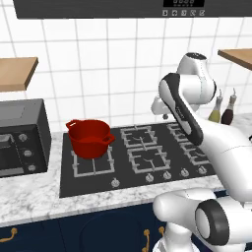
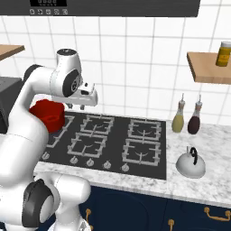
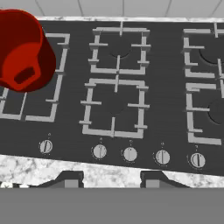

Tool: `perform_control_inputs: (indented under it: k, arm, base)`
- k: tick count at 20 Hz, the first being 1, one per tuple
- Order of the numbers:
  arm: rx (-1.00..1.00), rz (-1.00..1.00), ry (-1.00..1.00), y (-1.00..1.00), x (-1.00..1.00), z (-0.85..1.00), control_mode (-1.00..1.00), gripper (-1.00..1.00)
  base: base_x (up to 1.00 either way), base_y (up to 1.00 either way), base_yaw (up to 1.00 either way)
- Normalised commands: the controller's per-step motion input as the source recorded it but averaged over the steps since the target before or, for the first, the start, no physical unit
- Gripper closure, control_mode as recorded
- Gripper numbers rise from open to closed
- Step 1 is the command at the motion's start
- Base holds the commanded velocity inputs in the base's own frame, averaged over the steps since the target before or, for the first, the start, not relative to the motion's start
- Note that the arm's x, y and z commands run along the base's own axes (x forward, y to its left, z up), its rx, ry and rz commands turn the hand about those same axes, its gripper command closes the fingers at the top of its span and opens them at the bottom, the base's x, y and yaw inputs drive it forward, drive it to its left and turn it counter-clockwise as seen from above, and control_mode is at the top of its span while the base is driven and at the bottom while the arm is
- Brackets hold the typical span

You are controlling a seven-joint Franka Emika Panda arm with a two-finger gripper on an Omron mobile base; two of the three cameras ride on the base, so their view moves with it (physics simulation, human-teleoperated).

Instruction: Pick the kettle from the counter and place it on a stove burner. Then turn the burner on.

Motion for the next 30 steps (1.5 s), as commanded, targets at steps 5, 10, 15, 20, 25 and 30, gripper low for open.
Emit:
perform_control_inputs:
  k: [5, 10, 15, 20, 25, 30]
  arm:
    - [0.00, 0.00, -0.03, -0.62, -0.38, 0.00, -1.00, -1.00]
    - [0.00, -0.04, -0.02, -0.89, -0.46, 0.00, -1.00, -1.00]
    - [0.00, -0.05, -0.04, -0.99, -0.60, 0.00, -1.00, -1.00]
    - [0.00, -0.04, -0.02, -1.00, -0.45, -0.04, -1.00, -1.00]
    - [0.00, -0.04, 0.00, -1.00, -0.13, -0.20, -1.00, -1.00]
    - [0.00, -0.03, 0.02, -1.00, 0.00, -0.36, -1.00, -1.00]
  base:
    - [0.00, 0.00, 0.00]
    - [0.00, 0.00, 0.00]
    - [0.00, 0.00, 0.00]
    - [0.00, 0.00, 0.00]
    - [0.00, 0.00, 0.00]
    - [0.00, 0.00, 0.00]
